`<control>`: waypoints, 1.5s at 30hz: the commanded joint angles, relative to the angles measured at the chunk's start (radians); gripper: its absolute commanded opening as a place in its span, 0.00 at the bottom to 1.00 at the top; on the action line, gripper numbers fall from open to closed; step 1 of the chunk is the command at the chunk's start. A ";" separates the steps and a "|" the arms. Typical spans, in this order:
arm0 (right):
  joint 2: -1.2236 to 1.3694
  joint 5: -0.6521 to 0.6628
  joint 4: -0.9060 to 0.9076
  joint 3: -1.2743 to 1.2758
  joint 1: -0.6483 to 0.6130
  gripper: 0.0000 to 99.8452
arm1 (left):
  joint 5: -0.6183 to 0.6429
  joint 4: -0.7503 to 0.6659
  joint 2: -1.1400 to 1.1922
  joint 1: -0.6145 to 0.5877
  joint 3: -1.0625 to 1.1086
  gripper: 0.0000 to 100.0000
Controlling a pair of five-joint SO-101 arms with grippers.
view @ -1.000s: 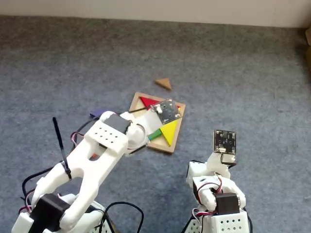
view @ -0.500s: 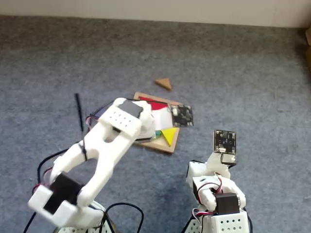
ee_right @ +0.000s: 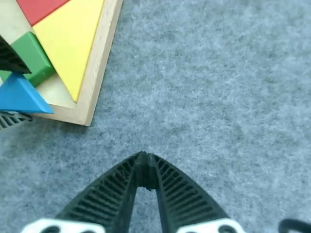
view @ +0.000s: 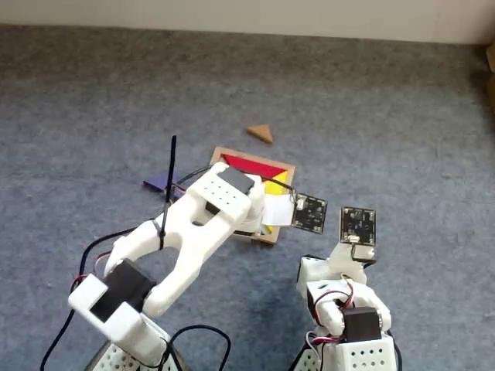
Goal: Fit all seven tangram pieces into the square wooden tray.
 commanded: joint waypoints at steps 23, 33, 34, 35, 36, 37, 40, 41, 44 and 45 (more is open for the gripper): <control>-0.016 0.008 -0.021 0.119 0.018 0.00 | 0.473 0.106 -0.289 -0.191 -0.150 0.22; -0.016 0.008 -0.021 0.119 0.018 0.00 | 0.560 0.173 -0.527 -0.506 0.074 0.22; -0.016 0.008 -0.021 0.119 0.018 0.00 | 0.528 0.195 -0.530 -0.532 0.097 0.22; -0.016 0.008 -0.021 0.119 0.018 0.00 | 0.494 0.216 -0.530 -0.555 0.117 0.23; -0.016 0.008 -0.021 0.119 0.018 0.00 | 0.466 0.227 -0.530 -0.581 0.140 0.25; -0.016 0.008 -0.021 0.119 0.018 0.00 | 0.442 0.233 -0.530 -0.608 0.166 0.27; -0.016 0.008 -0.021 0.119 0.018 0.00 | 0.339 0.232 -0.530 -0.684 0.237 0.31; -0.016 0.008 -0.021 0.119 0.018 0.00 | 0.295 0.232 -0.529 -0.704 0.255 0.31; -0.016 0.008 -0.021 0.119 0.018 0.00 | 0.195 0.229 -0.529 -0.748 0.323 0.31; -0.016 0.008 -0.021 0.119 0.018 0.00 | 0.172 0.212 -0.529 -0.756 0.346 0.30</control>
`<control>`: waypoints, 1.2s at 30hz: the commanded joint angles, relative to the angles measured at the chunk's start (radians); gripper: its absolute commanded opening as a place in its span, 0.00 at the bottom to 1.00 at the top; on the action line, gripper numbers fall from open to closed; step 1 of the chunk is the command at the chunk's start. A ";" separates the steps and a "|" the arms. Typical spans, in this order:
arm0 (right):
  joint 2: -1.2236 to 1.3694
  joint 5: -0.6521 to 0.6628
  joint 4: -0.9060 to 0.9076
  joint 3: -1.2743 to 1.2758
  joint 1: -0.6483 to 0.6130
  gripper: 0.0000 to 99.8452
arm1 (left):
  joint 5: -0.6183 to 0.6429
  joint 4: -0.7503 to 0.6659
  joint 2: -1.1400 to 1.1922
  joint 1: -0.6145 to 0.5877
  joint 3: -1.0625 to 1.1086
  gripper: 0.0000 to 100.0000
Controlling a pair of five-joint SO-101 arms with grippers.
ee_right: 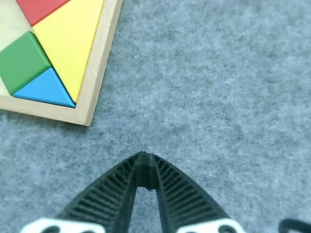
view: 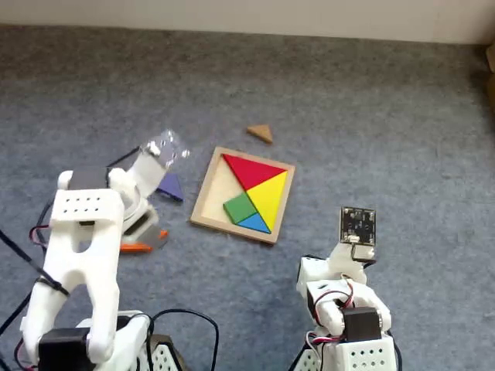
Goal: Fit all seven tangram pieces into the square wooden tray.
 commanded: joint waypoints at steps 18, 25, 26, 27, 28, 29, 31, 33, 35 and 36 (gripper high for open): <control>-0.016 0.008 -0.021 0.119 0.018 0.00 | -0.187 -0.361 -0.025 -0.050 0.357 0.27; -0.016 0.008 -0.021 0.119 0.018 0.00 | -0.187 -0.391 -0.012 -0.050 0.371 0.22; -0.016 0.008 -0.021 0.119 0.018 0.00 | -0.187 -0.391 0.008 -0.050 0.361 0.22; -0.016 0.008 -0.021 0.119 0.018 0.00 | -0.187 -0.388 0.036 -0.048 0.338 0.22; -0.016 0.008 -0.022 0.119 0.018 0.00 | -0.184 -0.385 0.071 -0.048 0.303 0.22; -0.016 0.008 -0.022 0.119 0.018 0.00 | -0.181 -0.385 0.116 -0.048 0.265 0.22; -0.016 0.008 -0.022 0.119 0.018 0.00 | -0.180 -0.348 0.216 -0.050 0.179 0.22; -0.016 0.008 -0.022 0.119 0.018 0.00 | -0.180 -0.252 0.317 -0.050 0.064 0.22; -0.016 0.008 -0.022 0.119 0.018 0.00 | -0.173 -0.176 0.407 -0.050 -0.035 0.21; -0.016 0.008 -0.022 0.119 0.018 0.00 | -0.163 -0.150 0.449 -0.050 -0.076 0.20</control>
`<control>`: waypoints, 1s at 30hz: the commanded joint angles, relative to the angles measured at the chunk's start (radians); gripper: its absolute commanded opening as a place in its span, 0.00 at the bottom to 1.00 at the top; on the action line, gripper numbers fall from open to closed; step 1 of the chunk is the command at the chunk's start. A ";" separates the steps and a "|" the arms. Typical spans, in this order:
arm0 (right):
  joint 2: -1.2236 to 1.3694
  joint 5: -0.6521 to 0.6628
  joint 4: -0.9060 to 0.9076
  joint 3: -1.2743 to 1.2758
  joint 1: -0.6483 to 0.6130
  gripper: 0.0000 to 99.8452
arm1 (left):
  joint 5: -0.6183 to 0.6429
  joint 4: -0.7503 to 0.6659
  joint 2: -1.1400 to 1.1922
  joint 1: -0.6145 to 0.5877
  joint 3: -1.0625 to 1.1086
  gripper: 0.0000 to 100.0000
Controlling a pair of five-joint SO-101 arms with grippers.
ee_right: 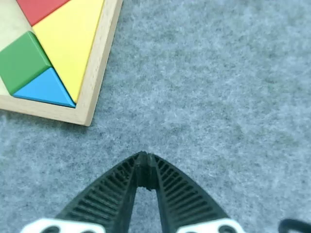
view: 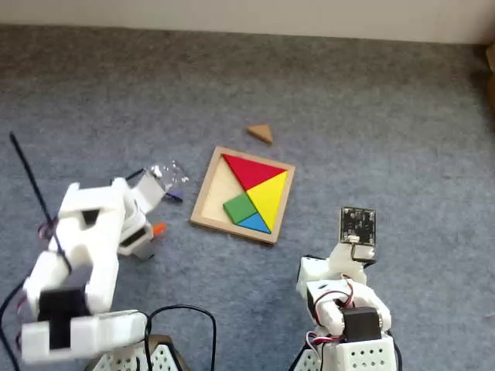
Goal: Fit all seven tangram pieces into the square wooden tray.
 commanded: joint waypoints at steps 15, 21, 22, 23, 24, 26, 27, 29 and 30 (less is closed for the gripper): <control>-0.016 0.008 -0.022 0.119 0.018 0.00 | 0.037 0.196 0.153 0.018 -0.337 0.04; -0.016 0.008 -0.022 0.119 0.018 0.00 | 0.201 0.288 0.002 0.128 -0.343 0.04; -0.016 0.008 -0.022 0.119 0.018 0.00 | 0.250 0.295 -0.019 0.157 -0.343 0.04; -0.016 0.008 -0.022 0.119 0.018 0.00 | 0.304 0.301 -0.038 0.191 -0.343 0.04; -0.016 0.008 -0.022 0.119 0.018 0.00 | 0.348 0.301 -0.053 0.222 -0.343 0.04; -0.016 0.008 -0.022 0.119 0.018 0.00 | 0.436 0.298 -0.064 0.283 -0.343 0.04; -0.016 0.008 -0.022 0.119 0.018 0.00 | 0.476 0.293 -0.064 0.309 -0.344 0.04; -0.016 0.008 -0.022 0.119 0.018 0.00 | 0.555 0.292 -0.056 0.357 -0.344 0.04; -0.016 0.008 -0.022 0.119 0.018 0.00 | 0.594 0.288 -0.051 0.380 -0.351 0.04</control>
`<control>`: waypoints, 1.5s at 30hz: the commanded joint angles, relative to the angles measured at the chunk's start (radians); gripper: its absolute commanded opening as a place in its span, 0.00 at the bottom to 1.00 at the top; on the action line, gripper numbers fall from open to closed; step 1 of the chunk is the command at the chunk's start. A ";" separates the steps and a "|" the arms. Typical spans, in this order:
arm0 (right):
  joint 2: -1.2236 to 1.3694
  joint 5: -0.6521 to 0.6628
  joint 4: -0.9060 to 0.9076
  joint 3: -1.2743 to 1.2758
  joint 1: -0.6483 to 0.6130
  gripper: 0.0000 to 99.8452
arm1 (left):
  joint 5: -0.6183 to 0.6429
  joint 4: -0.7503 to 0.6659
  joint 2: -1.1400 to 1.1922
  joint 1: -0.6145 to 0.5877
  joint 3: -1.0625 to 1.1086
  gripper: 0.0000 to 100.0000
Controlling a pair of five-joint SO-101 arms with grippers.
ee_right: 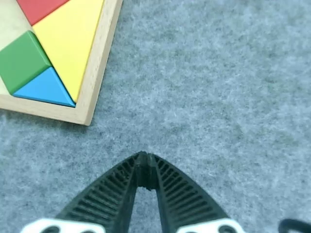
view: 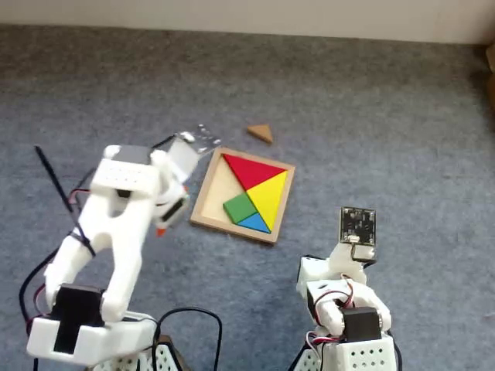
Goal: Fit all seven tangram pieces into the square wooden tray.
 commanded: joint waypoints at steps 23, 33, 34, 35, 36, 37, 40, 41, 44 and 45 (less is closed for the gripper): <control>-0.016 0.008 -0.018 0.119 0.018 0.00 | 0.545 -0.026 0.524 0.268 -0.670 0.04; -0.016 0.008 -0.018 0.119 0.018 0.00 | 0.577 -0.026 0.622 0.262 -0.725 0.07; -0.016 0.008 -0.018 0.119 0.018 0.00 | 0.577 -0.026 0.624 0.260 -0.723 0.10; -0.016 0.008 -0.018 0.119 0.018 0.00 | 0.577 -0.026 0.625 0.260 -0.719 0.13; -0.016 0.008 -0.018 0.119 0.018 0.00 | 0.578 -0.026 0.625 0.260 -0.719 0.15; -0.016 0.008 -0.018 0.119 0.018 0.00 | 0.594 -0.026 0.625 0.260 -0.717 0.17; -0.016 0.008 -0.018 0.119 0.018 0.00 | 0.629 -0.015 0.622 0.237 -0.727 0.21; -0.016 0.008 -0.018 0.119 0.018 0.00 | 0.631 -0.015 0.621 0.229 -0.727 0.21; -0.016 0.008 -0.018 0.119 0.018 0.00 | 0.631 -0.017 0.624 0.222 -0.727 0.21; -0.016 0.008 -0.018 0.119 0.018 0.00 | 0.631 -0.017 0.624 0.222 -0.727 0.21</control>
